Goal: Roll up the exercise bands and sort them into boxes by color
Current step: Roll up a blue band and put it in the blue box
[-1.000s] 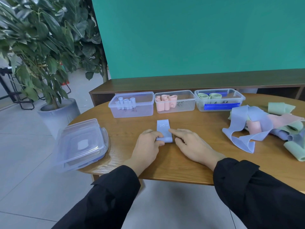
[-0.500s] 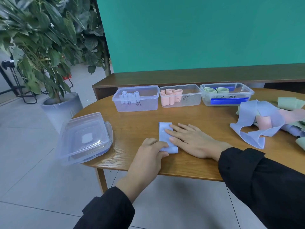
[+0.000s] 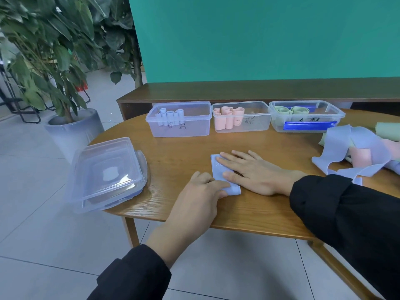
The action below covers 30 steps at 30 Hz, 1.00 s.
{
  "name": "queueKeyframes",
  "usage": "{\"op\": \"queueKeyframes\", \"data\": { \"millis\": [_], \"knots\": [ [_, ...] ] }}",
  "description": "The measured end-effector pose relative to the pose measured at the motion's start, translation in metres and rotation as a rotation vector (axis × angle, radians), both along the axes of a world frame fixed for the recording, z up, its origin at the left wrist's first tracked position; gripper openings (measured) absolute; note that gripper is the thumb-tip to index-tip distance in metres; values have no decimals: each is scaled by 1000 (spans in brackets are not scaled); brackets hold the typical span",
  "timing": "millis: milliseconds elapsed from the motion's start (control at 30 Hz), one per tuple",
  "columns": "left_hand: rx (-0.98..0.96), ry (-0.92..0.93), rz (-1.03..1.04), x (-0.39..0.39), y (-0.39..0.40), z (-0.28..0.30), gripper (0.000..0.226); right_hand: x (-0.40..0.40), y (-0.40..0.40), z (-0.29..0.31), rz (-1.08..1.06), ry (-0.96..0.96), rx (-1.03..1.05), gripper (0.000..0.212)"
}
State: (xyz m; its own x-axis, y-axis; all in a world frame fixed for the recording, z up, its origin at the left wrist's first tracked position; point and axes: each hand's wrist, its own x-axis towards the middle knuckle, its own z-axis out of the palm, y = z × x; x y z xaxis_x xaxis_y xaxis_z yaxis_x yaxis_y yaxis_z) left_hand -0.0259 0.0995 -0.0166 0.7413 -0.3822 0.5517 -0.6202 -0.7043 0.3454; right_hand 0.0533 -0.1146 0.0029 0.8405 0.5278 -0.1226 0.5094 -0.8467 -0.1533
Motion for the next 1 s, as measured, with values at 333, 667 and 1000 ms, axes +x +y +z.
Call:
{"op": "queueKeyframes", "data": {
  "millis": [333, 667, 1000],
  "knots": [
    [77, -131, -37, 14, -2, 2, 34, 11, -3, -4, -43, 17, 174, 55],
    [202, -77, 90, 14, -5, -2, 35, 12, -3, -6, -53, 12, 207, 57],
    [437, 105, 200, 24, -17, 10, 69, 13, -6, -4, -87, 55, 370, 70]
  ]
}}
